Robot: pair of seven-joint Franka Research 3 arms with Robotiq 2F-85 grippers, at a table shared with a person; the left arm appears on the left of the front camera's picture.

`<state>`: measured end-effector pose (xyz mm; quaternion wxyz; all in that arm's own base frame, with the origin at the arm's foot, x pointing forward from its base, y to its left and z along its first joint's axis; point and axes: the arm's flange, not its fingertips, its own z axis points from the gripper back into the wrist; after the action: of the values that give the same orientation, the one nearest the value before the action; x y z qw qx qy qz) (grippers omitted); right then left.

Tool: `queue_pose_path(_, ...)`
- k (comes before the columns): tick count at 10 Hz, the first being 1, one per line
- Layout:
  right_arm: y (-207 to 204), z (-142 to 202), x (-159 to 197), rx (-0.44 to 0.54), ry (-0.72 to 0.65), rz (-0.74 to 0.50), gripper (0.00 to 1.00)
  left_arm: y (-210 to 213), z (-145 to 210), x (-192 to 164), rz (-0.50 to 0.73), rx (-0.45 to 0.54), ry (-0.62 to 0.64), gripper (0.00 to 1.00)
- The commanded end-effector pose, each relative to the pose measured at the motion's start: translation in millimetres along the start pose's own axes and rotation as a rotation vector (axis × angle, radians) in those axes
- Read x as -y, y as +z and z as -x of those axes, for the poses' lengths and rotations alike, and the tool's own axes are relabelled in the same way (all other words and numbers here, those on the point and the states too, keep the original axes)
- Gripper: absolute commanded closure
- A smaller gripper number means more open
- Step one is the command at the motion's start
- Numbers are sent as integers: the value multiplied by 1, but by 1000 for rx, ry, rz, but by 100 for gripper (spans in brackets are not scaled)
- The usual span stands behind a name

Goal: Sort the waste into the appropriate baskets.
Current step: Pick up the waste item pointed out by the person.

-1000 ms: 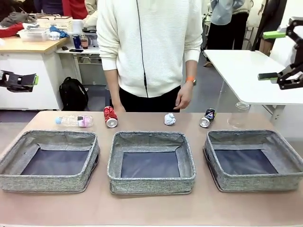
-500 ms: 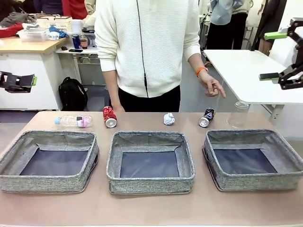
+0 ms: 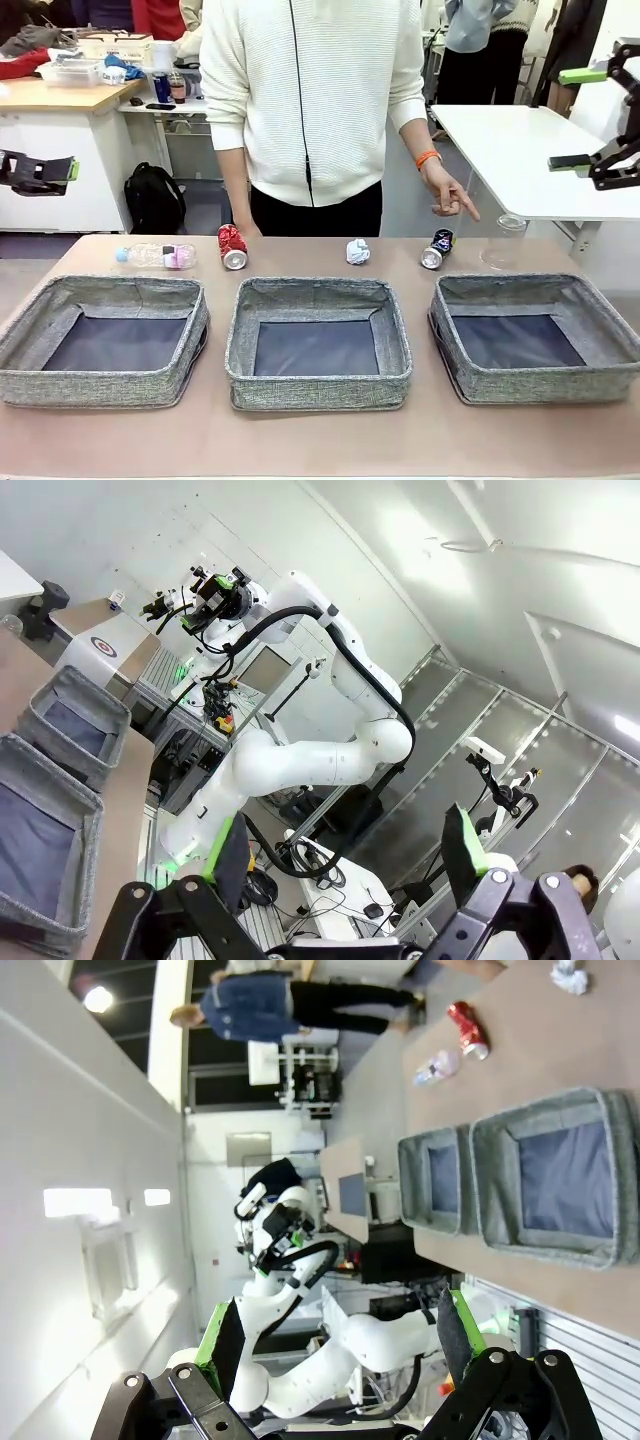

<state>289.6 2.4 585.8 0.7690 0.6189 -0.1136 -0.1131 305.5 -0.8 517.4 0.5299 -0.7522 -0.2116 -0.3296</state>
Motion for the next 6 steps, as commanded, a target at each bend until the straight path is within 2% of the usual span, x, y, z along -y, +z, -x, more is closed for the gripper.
queue_pose_path(1, -3, -3, -2, -1, 21, -28, 0, 0, 4, 0, 12, -13, -23, 0)
queue_pose_path(4, 0, 0, 0, 0, 0, -1, 0, 0, 4, 0, 12, -13, -23, 0)
queue_pose_path(5, -4, -11, 3, -99, 235, 115, 0, 0, 4, 0, 12, -13, -23, 0)
queue_pose_path(6, 3, -37, 13, 67, 581, 309, 0, 0, 4, 0, 12, -13, -23, 0)
